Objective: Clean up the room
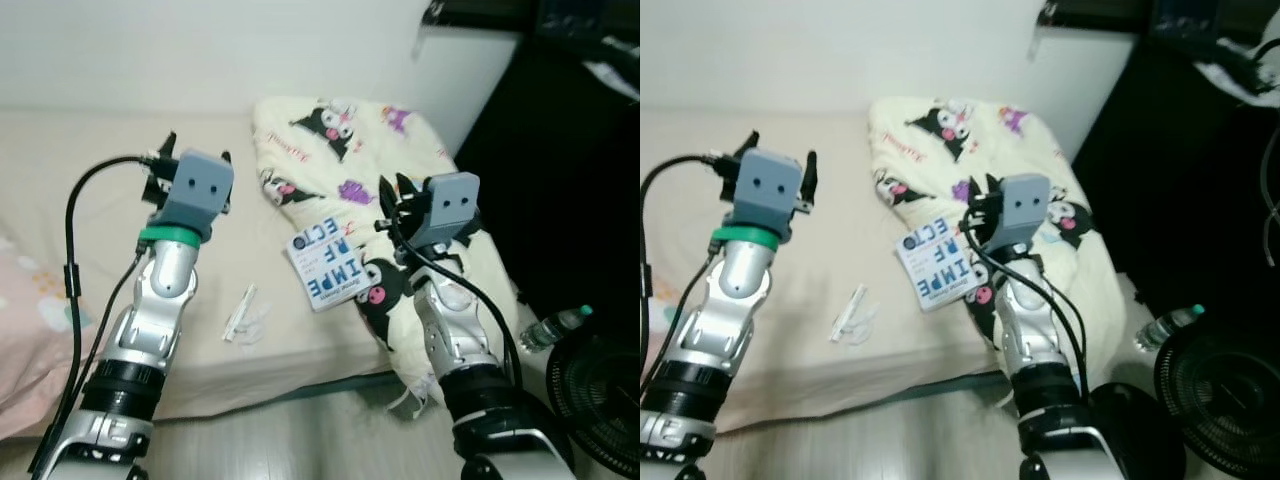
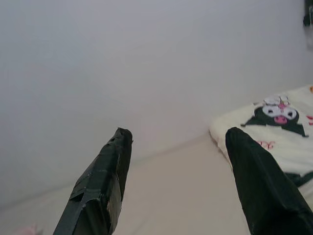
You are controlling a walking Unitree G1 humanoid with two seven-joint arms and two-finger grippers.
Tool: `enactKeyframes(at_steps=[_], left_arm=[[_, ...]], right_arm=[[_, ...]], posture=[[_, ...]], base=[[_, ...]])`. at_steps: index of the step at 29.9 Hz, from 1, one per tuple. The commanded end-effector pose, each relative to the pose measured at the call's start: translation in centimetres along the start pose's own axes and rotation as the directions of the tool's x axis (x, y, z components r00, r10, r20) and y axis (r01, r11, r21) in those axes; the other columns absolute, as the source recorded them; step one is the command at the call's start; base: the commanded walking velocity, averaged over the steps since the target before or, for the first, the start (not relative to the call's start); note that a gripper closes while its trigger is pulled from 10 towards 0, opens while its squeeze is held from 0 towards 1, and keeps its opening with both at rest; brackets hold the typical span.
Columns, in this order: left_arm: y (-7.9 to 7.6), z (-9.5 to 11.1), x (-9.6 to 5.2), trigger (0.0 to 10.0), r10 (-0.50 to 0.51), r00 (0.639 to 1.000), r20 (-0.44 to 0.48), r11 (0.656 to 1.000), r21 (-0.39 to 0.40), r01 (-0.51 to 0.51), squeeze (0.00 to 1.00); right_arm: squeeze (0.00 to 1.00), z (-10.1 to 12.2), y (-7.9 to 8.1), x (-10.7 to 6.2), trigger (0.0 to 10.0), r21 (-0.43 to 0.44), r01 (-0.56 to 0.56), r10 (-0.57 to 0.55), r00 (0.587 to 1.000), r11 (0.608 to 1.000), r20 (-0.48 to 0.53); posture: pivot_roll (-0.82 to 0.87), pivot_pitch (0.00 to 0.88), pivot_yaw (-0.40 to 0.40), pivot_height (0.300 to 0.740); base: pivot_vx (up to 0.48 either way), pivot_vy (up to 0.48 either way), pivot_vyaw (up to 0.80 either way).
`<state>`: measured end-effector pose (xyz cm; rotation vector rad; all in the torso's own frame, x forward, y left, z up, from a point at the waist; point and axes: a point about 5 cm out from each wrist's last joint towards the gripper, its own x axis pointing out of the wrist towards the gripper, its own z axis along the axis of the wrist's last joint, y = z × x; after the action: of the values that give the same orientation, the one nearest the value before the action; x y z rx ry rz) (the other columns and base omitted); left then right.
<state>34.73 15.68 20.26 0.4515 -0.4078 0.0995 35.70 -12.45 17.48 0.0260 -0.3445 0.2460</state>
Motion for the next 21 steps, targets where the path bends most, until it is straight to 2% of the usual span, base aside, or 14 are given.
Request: enactKeyframes(at_steps=[1, 5, 6, 11, 17, 19, 21], left_arm=[[-0.7, 0.0, -0.2, 10.0, -0.017, 1.000, 0.005, 1.000, 0.000, 0.017, 0.00], [-0.7, -0.1, -0.4, 10.0, -0.007, 1.000, -0.001, 1.000, -0.006, 0.007, 0.00], [-0.7, -0.2, -0.5, 10.0, -0.004, 1.000, -0.007, 1.000, -0.009, 0.004, 0.00], [-0.7, -0.5, -0.6, 10.0, -0.006, 1.000, -0.016, 1.000, -0.012, 0.005, 0.00], [-0.7, -0.6, -0.7, 10.0, -0.007, 1.000, -0.020, 1.000, -0.024, 0.006, 0.00], [-0.7, -0.8, -0.7, 10.0, -0.009, 0.999, -0.046, 0.999, -0.051, 0.006, 0.00], [-0.8, -1.0, -0.7, 10.0, -0.026, 0.997, -0.079, 0.992, -0.126, 0.016, 0.00]], right_arm=[[0.00, -0.5, -0.3, -0.4, 10.0, 0.001, 0.011, -0.011, 1.000, 1.000, -0.018], [0.00, -0.8, -0.3, -0.7, 10.0, -0.011, 0.009, -0.010, 1.000, 1.000, -0.028], [0.00, -1.0, -0.6, -0.8, 10.0, -0.038, 0.025, -0.027, 0.999, 0.999, -0.040], [0.00, -1.4, -0.8, -1.0, 10.0, -0.051, 0.044, -0.047, 0.997, 0.998, -0.062], [0.00, -1.6, -0.7, -1.1, 10.0, -0.023, 0.055, -0.056, 0.997, 0.998, -0.060], [0.00, -1.6, -0.6, -1.2, 10.0, -0.008, 0.058, -0.058, 0.997, 0.998, -0.056], [0.00, -1.6, -0.4, -1.3, 10.0, 0.008, 0.053, -0.053, 0.997, 0.999, -0.051]], posture=[[0.05, 0.000, -0.020, 0.740], [0.04, 0.000, -0.026, 0.740], [0.04, 0.000, -0.026, 0.740], [0.04, 0.000, -0.022, 0.740], [0.04, 0.001, -0.020, 0.740], [0.04, 0.002, -0.020, 0.740], [0.04, 0.003, -0.020, 0.740]], base=[[0.000, 0.000, 0.00], [0.000, 0.000, 0.00], [0.000, 0.000, 0.80], [0.000, 0.000, 0.80], [0.000, 0.000, 0.00], [0.000, 0.000, 0.00], [0.000, 0.000, 0.00]])
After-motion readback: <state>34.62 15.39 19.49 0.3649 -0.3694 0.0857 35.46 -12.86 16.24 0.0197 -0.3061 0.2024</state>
